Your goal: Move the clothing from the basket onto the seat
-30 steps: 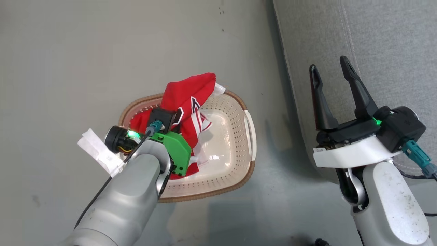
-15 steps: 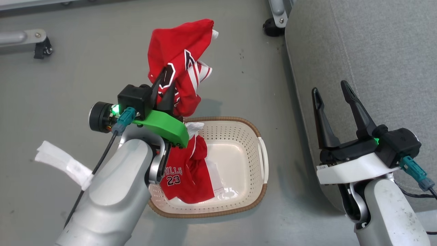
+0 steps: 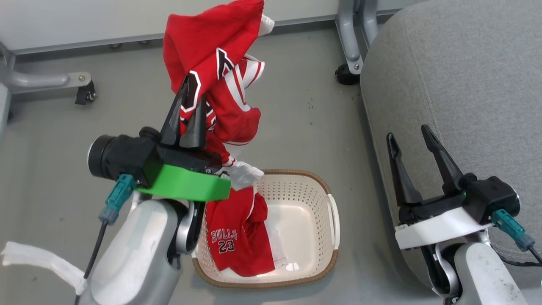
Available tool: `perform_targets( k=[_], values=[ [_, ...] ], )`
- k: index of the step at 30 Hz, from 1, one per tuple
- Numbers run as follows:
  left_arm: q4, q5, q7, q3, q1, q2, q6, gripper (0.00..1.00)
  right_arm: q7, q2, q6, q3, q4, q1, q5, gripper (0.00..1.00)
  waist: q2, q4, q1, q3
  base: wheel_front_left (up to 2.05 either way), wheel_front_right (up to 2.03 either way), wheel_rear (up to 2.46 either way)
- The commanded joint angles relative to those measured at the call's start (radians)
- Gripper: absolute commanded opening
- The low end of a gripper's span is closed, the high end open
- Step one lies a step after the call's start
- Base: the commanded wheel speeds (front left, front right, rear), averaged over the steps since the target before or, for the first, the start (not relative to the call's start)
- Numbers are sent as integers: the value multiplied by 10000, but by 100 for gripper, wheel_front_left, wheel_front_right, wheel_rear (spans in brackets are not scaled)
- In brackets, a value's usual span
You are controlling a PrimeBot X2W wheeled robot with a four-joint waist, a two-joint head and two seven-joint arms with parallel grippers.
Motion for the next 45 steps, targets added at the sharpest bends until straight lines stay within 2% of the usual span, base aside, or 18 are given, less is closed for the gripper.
perform_targets(
  k=[1,8,22,40,45],
  values=[
    [-208,57,-5,50,355,64,-52,0,61,32,1,9,-55,212,-76,100,0,76,1,-335,0,0,0],
    [-1087,184,-7,30,1513,239,-105,0,340,35,1,169,-180,733,-55,100,0,118,1,-990,0,0,0],
    [-1694,-122,17,-23,2935,527,-12,0,722,184,1,278,-381,1758,59,100,0,242,1,-1870,0,0,0],
    [-1839,-305,121,-122,3079,608,22,0,820,285,1,387,-493,1873,78,100,0,145,1,-2032,0,0,0],
    [-1877,-314,137,-137,2991,641,23,0,828,122,1,762,-498,1679,200,100,0,175,1,-2003,0,0,0]
  ],
)
